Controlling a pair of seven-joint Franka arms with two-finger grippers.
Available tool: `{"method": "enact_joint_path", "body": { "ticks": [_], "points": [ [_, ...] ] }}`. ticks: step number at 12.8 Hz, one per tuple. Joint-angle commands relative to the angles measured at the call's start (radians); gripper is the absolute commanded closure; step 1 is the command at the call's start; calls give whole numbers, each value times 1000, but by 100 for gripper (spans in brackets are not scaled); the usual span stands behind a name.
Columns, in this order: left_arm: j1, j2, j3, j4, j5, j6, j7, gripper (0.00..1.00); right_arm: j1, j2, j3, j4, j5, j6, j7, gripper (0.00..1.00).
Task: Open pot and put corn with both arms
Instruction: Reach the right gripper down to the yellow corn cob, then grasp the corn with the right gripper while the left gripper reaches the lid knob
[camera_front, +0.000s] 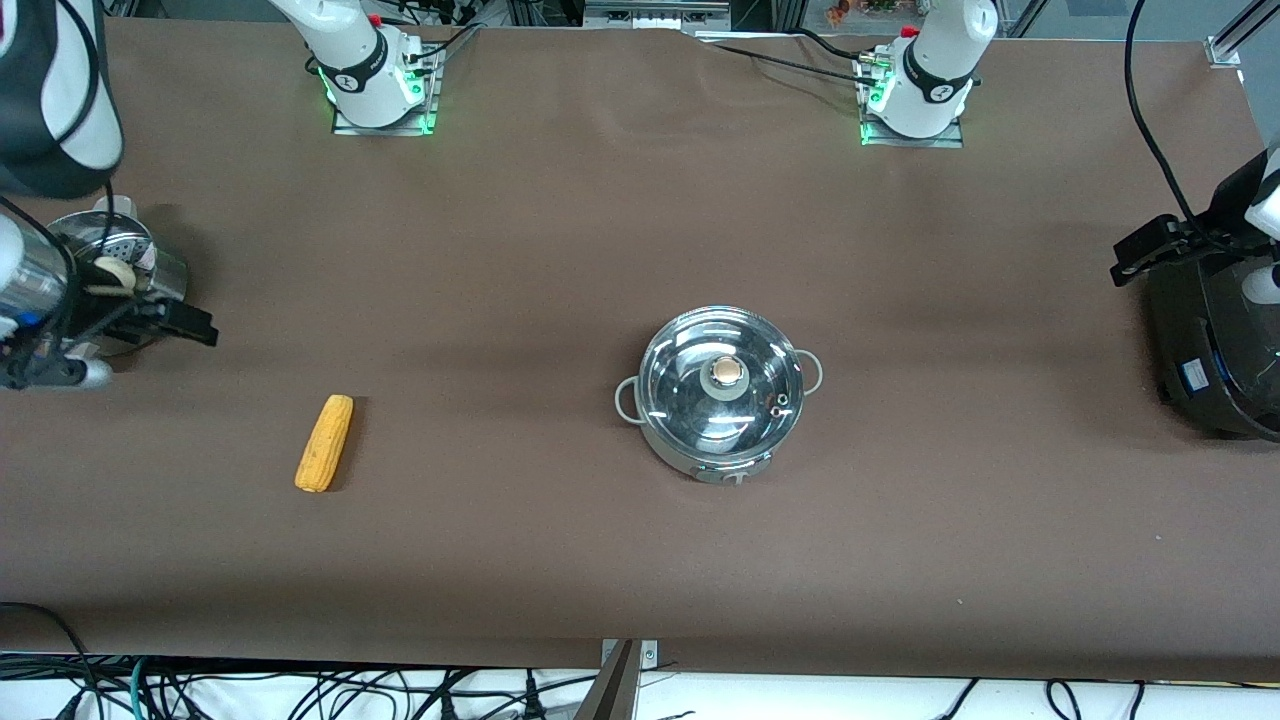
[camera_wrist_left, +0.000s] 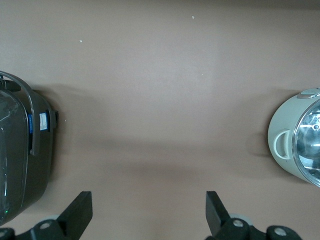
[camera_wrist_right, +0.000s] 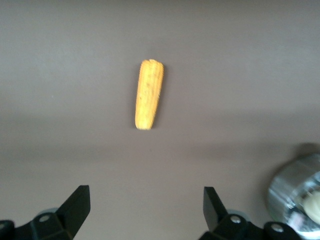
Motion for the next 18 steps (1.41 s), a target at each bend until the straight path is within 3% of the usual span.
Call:
{"method": "enact_joint_path", "body": {
  "ticks": [1,6,11,14,18],
  "points": [
    [-3,36,-1,26,-15,-10,11,0,4,94,2,28,27,68,6,0],
    [-15,62,-7,23,-13,-10,10,0,21,247,2,28,27,224,6,0],
    [-9,87,-8,24,-27,-99,13,0,29,365,2,18,26,345,6,0],
    [-21,128,-11,36,-196,-96,-29,0,30,413,2,17,26,379,7,0],
    [-174,234,-30,137,-196,-93,-282,0,30,448,2,17,26,414,6,0]
  ]
}}
